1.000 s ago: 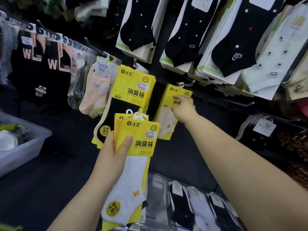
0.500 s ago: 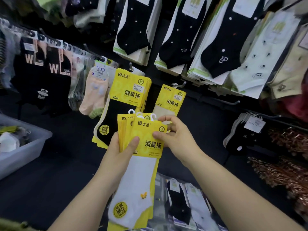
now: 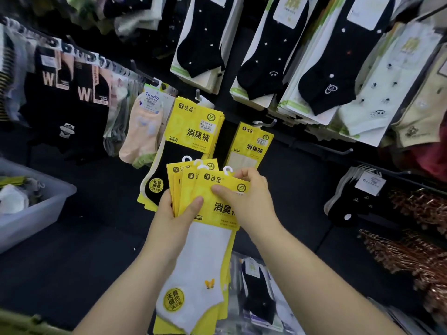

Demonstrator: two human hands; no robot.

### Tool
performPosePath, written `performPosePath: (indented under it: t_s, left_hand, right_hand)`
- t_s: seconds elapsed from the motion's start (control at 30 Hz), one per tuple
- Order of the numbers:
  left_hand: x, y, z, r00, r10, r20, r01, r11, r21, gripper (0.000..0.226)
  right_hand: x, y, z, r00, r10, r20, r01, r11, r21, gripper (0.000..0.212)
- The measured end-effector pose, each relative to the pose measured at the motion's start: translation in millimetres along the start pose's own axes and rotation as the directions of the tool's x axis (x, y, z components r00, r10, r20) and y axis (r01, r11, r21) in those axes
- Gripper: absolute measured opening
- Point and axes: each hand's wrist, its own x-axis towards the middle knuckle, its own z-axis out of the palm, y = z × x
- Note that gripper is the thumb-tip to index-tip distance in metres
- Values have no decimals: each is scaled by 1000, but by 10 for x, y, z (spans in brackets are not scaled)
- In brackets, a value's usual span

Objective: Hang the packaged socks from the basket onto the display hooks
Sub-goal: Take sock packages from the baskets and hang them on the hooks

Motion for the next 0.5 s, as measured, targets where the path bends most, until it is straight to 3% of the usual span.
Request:
performPosePath:
  t_s: [0.1,0.2,0.33,0.5]
  left_hand:
    - [20,34,-29,999,-37,-2,36,998,-55,30]
    - [64,45,-62,999,4,-41,-4,1000,-12,18]
    - [95,79,-123,990,127,-59,-118,984,131,15]
    - [114,118,-187,982,187,-38,-174,961,216,19]
  right_hand:
    - [79,-42,-106,989,134,66,-145,967,211,35]
    - [160,-42,-247,988,134,78,-150,954,260,28]
    - [317,-41,-433,993,111,-48,-93,956,280,10]
    - [536,-227,-636,957,-76,-282,152,954,259,14]
